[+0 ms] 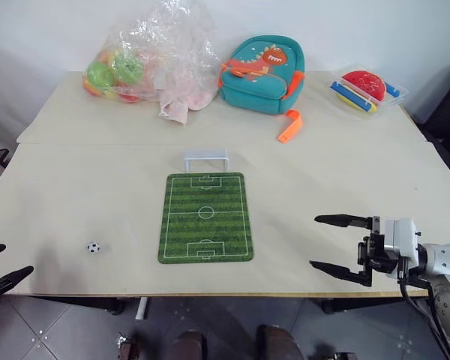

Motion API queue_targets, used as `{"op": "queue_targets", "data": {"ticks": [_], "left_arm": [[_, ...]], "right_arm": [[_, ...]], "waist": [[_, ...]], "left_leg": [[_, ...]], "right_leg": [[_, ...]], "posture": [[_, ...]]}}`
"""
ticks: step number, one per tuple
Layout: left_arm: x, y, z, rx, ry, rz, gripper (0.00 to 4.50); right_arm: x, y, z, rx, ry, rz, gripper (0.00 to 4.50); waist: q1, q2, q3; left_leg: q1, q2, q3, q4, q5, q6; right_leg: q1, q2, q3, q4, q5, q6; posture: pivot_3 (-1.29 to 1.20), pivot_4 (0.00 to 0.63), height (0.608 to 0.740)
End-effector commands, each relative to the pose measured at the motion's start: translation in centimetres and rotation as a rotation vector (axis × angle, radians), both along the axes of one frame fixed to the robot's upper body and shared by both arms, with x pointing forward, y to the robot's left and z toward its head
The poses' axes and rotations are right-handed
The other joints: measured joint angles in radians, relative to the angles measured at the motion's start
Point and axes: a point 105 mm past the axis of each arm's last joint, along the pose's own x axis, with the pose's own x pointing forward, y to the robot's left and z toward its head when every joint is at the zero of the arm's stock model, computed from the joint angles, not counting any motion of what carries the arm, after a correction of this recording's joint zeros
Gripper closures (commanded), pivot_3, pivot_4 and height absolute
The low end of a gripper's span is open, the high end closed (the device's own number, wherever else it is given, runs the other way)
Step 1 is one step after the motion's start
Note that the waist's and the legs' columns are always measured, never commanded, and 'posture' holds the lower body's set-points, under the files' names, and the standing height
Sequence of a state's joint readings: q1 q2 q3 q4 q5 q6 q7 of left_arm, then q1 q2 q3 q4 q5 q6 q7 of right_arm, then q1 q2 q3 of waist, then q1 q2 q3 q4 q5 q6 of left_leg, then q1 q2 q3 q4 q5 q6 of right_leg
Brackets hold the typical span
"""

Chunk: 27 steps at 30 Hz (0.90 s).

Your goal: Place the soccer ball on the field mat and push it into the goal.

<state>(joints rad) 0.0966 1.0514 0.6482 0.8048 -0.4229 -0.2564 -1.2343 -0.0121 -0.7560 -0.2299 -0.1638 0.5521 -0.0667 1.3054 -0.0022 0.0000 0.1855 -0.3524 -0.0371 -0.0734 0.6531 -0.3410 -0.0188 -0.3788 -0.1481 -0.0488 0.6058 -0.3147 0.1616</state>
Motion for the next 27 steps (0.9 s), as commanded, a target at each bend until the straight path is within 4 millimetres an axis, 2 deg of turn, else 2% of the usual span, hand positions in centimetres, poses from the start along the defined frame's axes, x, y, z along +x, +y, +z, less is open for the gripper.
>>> {"op": "queue_targets", "data": {"ticks": [1, 6, 10, 13, 17, 21, 23, 27], "left_arm": [[0.0, 0.0, 0.1, 0.006, -0.02, 0.0, 0.03], [-0.3, 0.0, -0.2, -0.02, -0.015, 0.011, 0.03], [-1.5, 1.4, 0.1, -0.097, -0.044, 0.094, 0.03], [-3.1, 2.5, -1.0, -0.158, -0.013, 0.179, 0.03], [-4.3, 2.7, -2.6, -0.164, -0.01, 0.223, 0.03], [-4.0, 0.7, -3.2, -0.216, -0.051, 0.124, 0.03], [-3.6, -1.1, -3.0, -0.24, -0.077, 0.031, 0.03], [-1.7, -4.7, -1.4, -0.235, -0.126, -0.121, 0.03]], "right_arm": [[-0.1, 0.4, 0.3, 0.013, -0.017, 0.028, 0.0], [-0.1, 1.4, 0.4, 0.072, 0.007, 0.072, 0.0], [-0.1, 3.5, 2.1, 0.203, -0.014, 0.148, 0.0], [-0.9, 5.5, 4.0, 0.328, -0.046, 0.269, 0.0], [-2.0, 7.1, 4.3, 0.356, -0.085, 0.392, 0.0], [-2.1, 7.8, 3.7, 0.323, -0.101, 0.435, 0.0], [-1.9, 7.6, 3.4, 0.311, -0.105, 0.443, 0.0], [-1.5, 7.2, 3.0, 0.278, -0.11, 0.445, 0.0]], "waist": [[0.0, 0.0, 0.0], [-0.003, 0.0, 0.0], [-0.005, 0.0, 0.0], [-0.009, 0.0, 0.0], [-0.004, -0.001, -0.001], [0.003, -0.002, -0.001], [0.003, -0.003, -0.002], [0.0, -0.007, -0.004]], "left_leg": [[0.0, 0.0, 0.0, 0.0, 0.0, 0.0], [0.0, 0.0, 0.0, 0.0, 0.0, 0.0], [0.0, 0.001, 0.0, 0.0, 0.0, 0.0], [0.0, 0.001, 0.0, 0.0, 0.0, -0.001], [0.0, 0.001, 0.0, 0.0, 0.0, 0.0], [0.0, 0.0, 0.0, 0.002, -0.001, 0.0], [-0.001, 0.0, 0.0, 0.003, -0.001, 0.0], [-0.001, 0.006, -0.001, 0.005, -0.002, -0.001]], "right_leg": [[0.0, 0.0, 0.0, 0.0, 0.0, 0.0], [0.0, 0.0, 0.0, 0.0, 0.0, 0.0], [0.0, 0.0, 0.0, 0.001, 0.0, 0.0], [-0.001, 0.0, 0.0, 0.001, 0.0, 0.0], [-0.001, 0.0, 0.0, 0.001, 0.0, 0.0], [-0.001, 0.0, 0.0, 0.001, 0.0, 0.0], [-0.001, -0.001, 0.0, 0.002, 0.0, 0.0], [0.0, 0.0, 0.0, 0.002, 0.0, 0.0]], "posture": [[0.0, 0.15, 0.74], [0.0, 0.15, 0.74], [0.0, 0.15, 0.74], [0.0, 0.15, 0.74], [0.0, 0.15, 0.74], [0.0, 0.15, 0.74], [0.0, 0.15, 0.74], [0.0, 0.15, 0.74]]}}
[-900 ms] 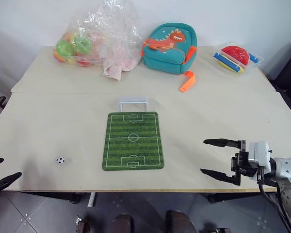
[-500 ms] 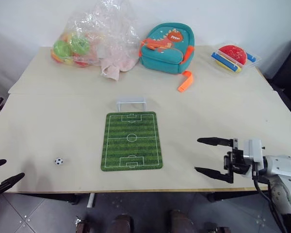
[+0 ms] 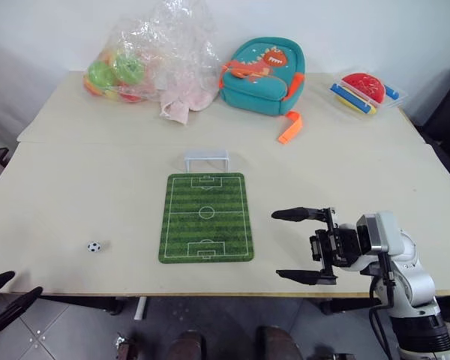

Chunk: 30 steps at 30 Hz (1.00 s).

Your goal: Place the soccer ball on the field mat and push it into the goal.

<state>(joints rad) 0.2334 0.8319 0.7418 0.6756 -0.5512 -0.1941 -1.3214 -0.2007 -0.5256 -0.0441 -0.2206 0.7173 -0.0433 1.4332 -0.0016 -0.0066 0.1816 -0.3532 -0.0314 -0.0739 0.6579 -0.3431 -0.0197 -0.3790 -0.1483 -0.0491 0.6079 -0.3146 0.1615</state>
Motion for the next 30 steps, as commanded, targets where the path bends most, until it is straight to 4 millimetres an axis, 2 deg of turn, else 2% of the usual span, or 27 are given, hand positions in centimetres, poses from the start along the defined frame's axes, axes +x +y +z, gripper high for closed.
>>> {"op": "queue_targets", "data": {"ticks": [1, 4, 7, 12, 17, 21, 30], "left_arm": [[2.0, -2.9, 2.8, 0.03, -0.087, -0.122, 0.03], [3.8, -5.6, 3.5, 0.032, -0.108, -0.197, 0.03], [5.7, -7.3, 3.5, 0.021, -0.118, -0.224, 0.03], [7.1, -7.8, 2.0, 0.033, -0.079, -0.211, 0.03], [7.6, -8.3, 1.8, 0.033, -0.061, -0.213, 0.03], [7.6, -8.5, 1.9, 0.037, -0.047, -0.217, 0.86], [7.4, -8.4, 1.5, 0.062, -0.009, -0.214, 3.67]], "right_arm": [[0.0, -0.4, 0.1, -0.024, -0.041, 0.004, 0.0], [0.3, -0.9, -0.3, -0.042, -0.039, -0.014, 0.0], [0.5, -1.3, -0.5, -0.056, -0.034, -0.033, 0.0], [0.3, -1.3, -0.5, -0.058, -0.038, -0.049, 0.0], [0.3, -1.4, -0.5, -0.054, -0.04, -0.082, 0.0], [0.3, -1.4, -0.5, -0.053, -0.043, -0.094, 0.0], [0.5, -1.5, -0.3, -0.038, -0.05, -0.113, 0.0]], "waist": [[0.0, 0.0, 0.0], [-0.001, 0.001, 0.0], [-0.001, 0.002, 0.001], [-0.008, 0.002, 0.001], [-0.004, 0.002, 0.001], [-0.001, 0.002, 0.001], [0.0, 0.002, 0.001]], "left_leg": [[0.0, 0.0, 0.0, 0.001, 0.0, 0.0], [0.0, 0.0, -0.002, 0.001, 0.0, 0.0], [0.001, 0.0, -0.003, 0.001, 0.0, 0.0], [0.001, -0.003, -0.003, 0.001, -0.001, -0.001], [0.0, -0.003, -0.003, 0.001, -0.001, -0.001], [0.0, -0.003, -0.003, 0.002, -0.001, -0.001], [0.0, -0.003, -0.005, 0.002, -0.001, -0.001]], "right_leg": [[0.0, 0.0, 0.0, 0.0, 0.0, 0.0], [0.0, 0.0, 0.001, 0.0, 0.0, 0.0], [0.0, 0.0, 0.001, 0.0, 0.0, 0.0], [-0.001, 0.002, 0.001, 0.001, 0.0, 0.0], [-0.001, 0.002, 0.001, 0.001, 0.0, 0.0], [-0.001, 0.002, 0.002, 0.001, 0.0, 0.0], [-0.001, 0.001, 0.002, 0.001, 0.0, 0.0]], "posture": [[0.0, 0.15, 0.74], [0.0, 0.15, 0.74], [0.0, 0.15, 0.74], [0.0, 0.15, 0.74], [0.0, 0.15, 0.74], [0.0, 0.15, 0.74], [0.0, 0.15, 0.74]]}}
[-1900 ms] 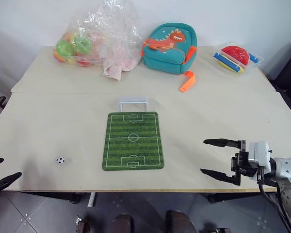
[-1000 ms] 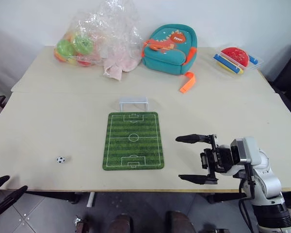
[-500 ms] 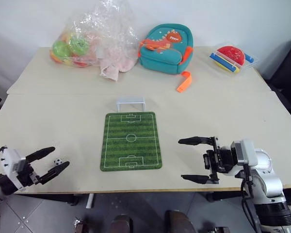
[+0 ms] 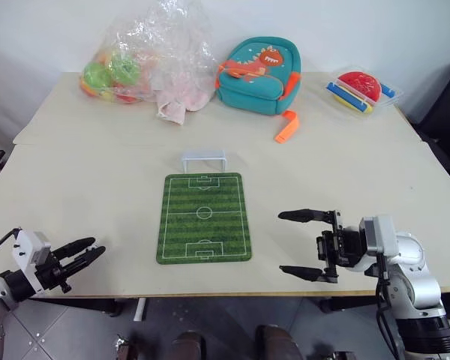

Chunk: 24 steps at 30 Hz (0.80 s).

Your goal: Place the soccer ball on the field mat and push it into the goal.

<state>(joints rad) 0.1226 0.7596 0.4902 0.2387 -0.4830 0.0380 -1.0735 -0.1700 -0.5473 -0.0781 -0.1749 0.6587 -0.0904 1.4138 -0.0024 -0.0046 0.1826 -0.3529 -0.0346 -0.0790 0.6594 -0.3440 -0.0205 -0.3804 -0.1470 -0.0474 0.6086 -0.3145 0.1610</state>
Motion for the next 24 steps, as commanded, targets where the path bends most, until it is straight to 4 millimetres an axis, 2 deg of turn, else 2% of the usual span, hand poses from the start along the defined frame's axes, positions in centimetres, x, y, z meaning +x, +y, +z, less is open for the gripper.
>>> {"op": "queue_targets", "data": {"ticks": [1, 3, 9, 15, 19, 22, 24], "left_arm": [[-0.1, -0.2, 0.6, 0.031, -0.009, -0.02, 3.92], [-0.1, -0.3, 0.7, 0.024, -0.01, -0.027, 4.47], [0.3, -1.1, 2.2, 0.004, -0.057, -0.05, 4.47], [-0.2, -0.8, 2.4, -0.029, -0.026, -0.051, 4.47], [-0.1, -0.4, 2.9, -0.062, -0.036, -0.019, 3.58], [-0.1, -0.5, 3.0, -0.063, -0.046, -0.017, 2.69], [-0.1, -0.5, 2.6, -0.048, -0.033, -0.023, 2.69]], "right_arm": [[-0.3, -0.1, 0.8, 0.009, -0.052, -0.004, 0.0], [-0.3, -0.1, 0.9, 0.009, -0.054, -0.005, 0.0], [-0.1, 0.0, 1.3, 0.007, -0.061, -0.012, 0.0], [0.2, 0.8, 2.1, 0.012, -0.058, -0.01, 0.0], [0.1, 1.7, 2.8, 0.017, -0.045, -0.005, 0.0], [0.0, 2.3, 3.4, 0.017, -0.039, 0.001, 0.0], [0.1, 2.4, 3.6, 0.017, -0.036, -0.001, 0.0]], "waist": [[0.001, 0.0, 0.0], [0.001, 0.001, 0.0], [0.0, 0.002, 0.0], [-0.001, 0.002, 0.001], [0.0, 0.002, 0.001], [0.001, 0.002, 0.001], [0.001, 0.002, 0.001]], "left_leg": [[0.0, 0.0, 0.0, 0.0, 0.0, 0.0], [0.0, 0.0, 0.0, 0.0, 0.0, 0.0], [0.0, 0.0, 0.0, 0.0, 0.0, 0.0], [0.0, 0.0, 0.0, 0.0, 0.0, 0.0], [0.0, 0.0, -0.001, 0.0, 0.0, 0.0], [0.0, 0.0, -0.001, 0.0, 0.0, 0.0], [0.0, 0.0, -0.001, 0.0, 0.0, 0.0]], "right_leg": [[0.0, 0.0, 0.0, 0.0, 0.0, 0.0], [0.0, 0.0, 0.0, 0.0, 0.0, 0.0], [0.0, 0.0, 0.0, 0.0, 0.0, 0.0], [0.0, 0.0, 0.0, 0.0, 0.0, 0.0], [0.0, 0.0, 0.0, 0.0, 0.0, 0.0], [0.0, 0.0, 0.0, 0.0, 0.0, 0.0], [0.0, -0.001, 0.0, -0.001, 0.0, 0.0]], "posture": [[0.0, 0.15, 0.74], [0.0, 0.15, 0.74], [0.0, 0.15, 0.74], [0.0, 0.15, 0.74], [0.0, 0.15, 0.74], [0.0, 0.15, 0.74], [0.0, 0.15, 0.74]]}}
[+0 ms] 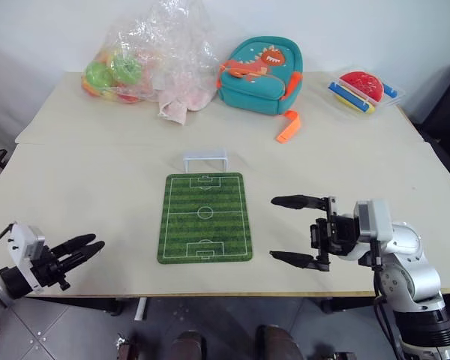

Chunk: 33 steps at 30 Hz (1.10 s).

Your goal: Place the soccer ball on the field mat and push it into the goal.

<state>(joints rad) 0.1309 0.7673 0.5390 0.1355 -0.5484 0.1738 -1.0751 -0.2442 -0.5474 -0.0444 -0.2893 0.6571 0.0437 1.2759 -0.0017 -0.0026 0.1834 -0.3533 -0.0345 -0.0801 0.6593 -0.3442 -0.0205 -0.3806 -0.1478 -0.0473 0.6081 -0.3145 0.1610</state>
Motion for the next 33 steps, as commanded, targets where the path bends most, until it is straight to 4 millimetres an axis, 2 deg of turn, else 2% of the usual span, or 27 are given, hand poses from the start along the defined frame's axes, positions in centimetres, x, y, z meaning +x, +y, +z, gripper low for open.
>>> {"op": "queue_targets", "data": {"ticks": [1, 12, 20, 24, 25, 27, 29, 31, 33], "left_arm": [[-0.1, 0.0, 0.3, 0.027, -0.014, -0.013, 2.69], [0.6, 1.6, -3.2, 0.077, 0.038, 0.064, 2.69], [0.1, 1.8, -4.3, 0.059, 0.062, 0.057, 2.69], [-0.3, 2.0, -4.7, 0.096, 0.075, 0.045, 3.56], [-0.3, 2.0, -4.6, 0.094, 0.073, 0.045, 3.63], [-0.3, 2.1, -4.5, 0.079, 0.066, 0.046, 3.63], [0.4, 1.1, -2.8, 0.033, 0.011, 0.007, 3.63], [1.4, -2.0, 0.2, -0.019, -0.048, -0.145, 3.63], [1.8, -4.8, 2.0, -0.006, -0.077, -0.291, 3.63]], "right_arm": [[-0.4, 0.3, 1.1, 0.002, -0.032, 0.008, 0.0], [-0.1, 0.4, 1.8, -0.007, -0.022, -0.001, 0.0], [-0.2, -0.4, 1.1, -0.007, -0.015, -0.017, 0.0], [-0.2, -0.8, 0.3, -0.008, -0.014, -0.016, 0.0], [-0.2, -0.9, 0.2, -0.007, -0.014, -0.017, 0.0], [-0.1, -1.2, -0.1, -0.007, -0.015, -0.019, 0.0], [0.0, -1.9, -0.8, -0.008, -0.015, -0.026, 0.0], [-0.2, -3.0, -1.4, -0.021, -0.02, -0.034, 0.0], [-0.4, -4.0, -1.7, -0.031, -0.017, -0.039, 0.0]], "waist": [[0.0, 0.0, 0.0], [-0.001, 0.0, 0.0], [-0.002, 0.001, 0.0], [-0.002, 0.001, 0.0], [-0.002, 0.001, 0.0], [-0.003, 0.001, 0.0], [-0.003, 0.001, 0.0], [0.002, 0.0, 0.0], [0.011, 0.0, 0.0]], "left_leg": [[0.0, 0.0, 0.0, 0.0, 0.0, 0.0], [0.0, -0.001, 0.0, 0.0, 0.0, 0.0], [-0.001, -0.001, 0.002, 0.0, 0.0, 0.0], [0.0, -0.001, 0.002, 0.0, 0.0, 0.0], [0.0, -0.001, 0.002, 0.0, 0.0, 0.0], [0.0, -0.001, 0.002, 0.0, 0.0, 0.0], [0.0, -0.001, 0.002, 0.0, 0.0, 0.0], [-0.001, -0.001, 0.002, 0.0, 0.0, 0.0], [-0.003, 0.0, 0.002, 0.003, 0.0, 0.001]], "right_leg": [[0.0, 0.0, 0.0, 0.0, 0.0, 0.0], [-0.001, 0.0, 0.0, 0.0, 0.0, 0.0], [-0.002, 0.0, 0.0, 0.001, 0.0, 0.0], [-0.002, 0.0, 0.0, 0.002, 0.0, 0.0], [-0.002, 0.0, 0.0, 0.002, 0.0, 0.0], [-0.002, 0.0, 0.0, 0.002, 0.0, 0.0], [-0.002, 0.0, 0.001, 0.002, 0.0, 0.0], [-0.002, 0.0, 0.0, 0.002, 0.0, 0.0], [-0.001, 0.0, -0.001, 0.002, 0.0, 0.0]], "posture": [[0.0, 0.15, 0.74], [0.0, 0.15, 0.74], [0.0, 0.15, 0.74], [0.0, 0.15, 0.74], [0.0, 0.15, 0.74], [0.0, 0.15, 0.74], [0.0, 0.15, 0.74], [0.0, 0.15, 0.74], [0.0, 0.15, 0.74]]}}
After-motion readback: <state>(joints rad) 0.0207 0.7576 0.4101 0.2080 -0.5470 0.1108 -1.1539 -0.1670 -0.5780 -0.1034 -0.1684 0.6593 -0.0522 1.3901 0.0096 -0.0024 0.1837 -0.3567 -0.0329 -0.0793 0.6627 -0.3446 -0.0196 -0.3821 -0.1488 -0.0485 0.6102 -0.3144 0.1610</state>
